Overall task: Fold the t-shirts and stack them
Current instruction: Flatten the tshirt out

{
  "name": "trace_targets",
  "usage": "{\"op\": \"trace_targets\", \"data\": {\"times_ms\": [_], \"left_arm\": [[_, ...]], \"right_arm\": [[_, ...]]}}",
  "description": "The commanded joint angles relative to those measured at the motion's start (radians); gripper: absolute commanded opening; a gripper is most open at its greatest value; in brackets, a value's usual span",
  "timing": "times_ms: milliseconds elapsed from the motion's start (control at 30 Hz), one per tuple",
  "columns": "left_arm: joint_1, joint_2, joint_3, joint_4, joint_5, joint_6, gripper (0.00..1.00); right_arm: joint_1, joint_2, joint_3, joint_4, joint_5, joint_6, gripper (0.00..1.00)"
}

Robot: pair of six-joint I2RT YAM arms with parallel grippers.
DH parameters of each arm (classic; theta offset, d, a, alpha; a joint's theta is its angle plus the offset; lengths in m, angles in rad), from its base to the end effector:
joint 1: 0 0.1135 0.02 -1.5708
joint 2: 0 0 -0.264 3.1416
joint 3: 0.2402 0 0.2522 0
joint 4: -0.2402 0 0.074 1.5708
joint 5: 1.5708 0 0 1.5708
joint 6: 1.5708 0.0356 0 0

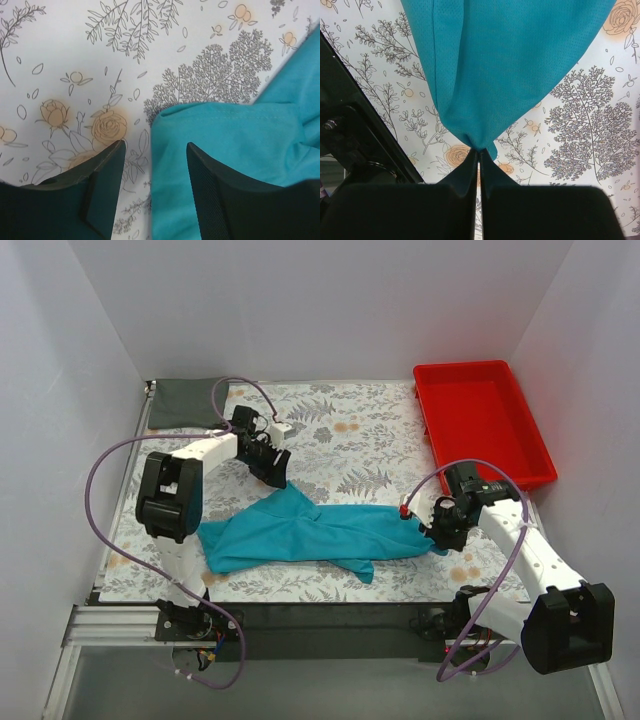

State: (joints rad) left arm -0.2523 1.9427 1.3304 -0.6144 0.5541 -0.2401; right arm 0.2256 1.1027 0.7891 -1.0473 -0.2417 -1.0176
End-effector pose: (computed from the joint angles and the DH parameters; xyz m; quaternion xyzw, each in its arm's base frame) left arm 0.3692 -0.1145 0.1696 0.0526 0.9474 -0.3015 0.0940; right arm 0.1687 0.0475 0.2244 -0.5852 0.7952 0.0705 0.1422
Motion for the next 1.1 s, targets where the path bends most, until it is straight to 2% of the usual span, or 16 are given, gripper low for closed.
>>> {"op": "trace_targets", "data": {"times_ms": [0, 200, 467, 500, 700, 733, 833, 867, 933, 1067], "left_arm": [[-0.015, 0.004, 0.065, 0.039, 0.018, 0.010, 0.50], [-0.016, 0.070, 0.090, 0.004, 0.099, 0.012, 0.50], [-0.038, 0.099, 0.046, 0.004, 0.121, 0.013, 0.46], [-0.038, 0.098, 0.038, 0.004, 0.124, 0.015, 0.38], [-0.039, 0.070, -0.020, -0.030, 0.144, 0.044, 0.24], [-0.039, 0.065, -0.028, -0.028, 0.141, 0.044, 0.17], [-0.022, 0.041, -0.036, -0.007, 0.124, 0.016, 0.07], [-0.007, 0.020, -0.033, 0.002, 0.124, -0.007, 0.00], [0.052, -0.001, 0.001, 0.004, 0.124, -0.024, 0.00], [0.180, -0.007, 0.101, -0.095, 0.106, 0.010, 0.00]], "right_arm": [[0.006, 0.006, 0.041, -0.017, -0.004, -0.038, 0.01], [0.004, 0.006, 0.035, -0.016, 0.001, -0.044, 0.01], [0.006, 0.011, 0.047, -0.017, 0.008, -0.044, 0.01], [0.004, 0.014, 0.047, -0.016, 0.008, -0.044, 0.01], [0.004, 0.025, 0.062, -0.014, 0.002, -0.047, 0.01], [0.006, 0.035, 0.065, -0.016, -0.004, -0.047, 0.01], [0.004, 0.061, 0.090, -0.011, -0.022, -0.047, 0.01], [0.006, 0.072, 0.097, -0.008, -0.027, -0.044, 0.01], [0.009, 0.107, 0.131, 0.000, -0.045, -0.039, 0.01], [0.017, 0.196, 0.215, 0.032, -0.073, -0.024, 0.01]]}}
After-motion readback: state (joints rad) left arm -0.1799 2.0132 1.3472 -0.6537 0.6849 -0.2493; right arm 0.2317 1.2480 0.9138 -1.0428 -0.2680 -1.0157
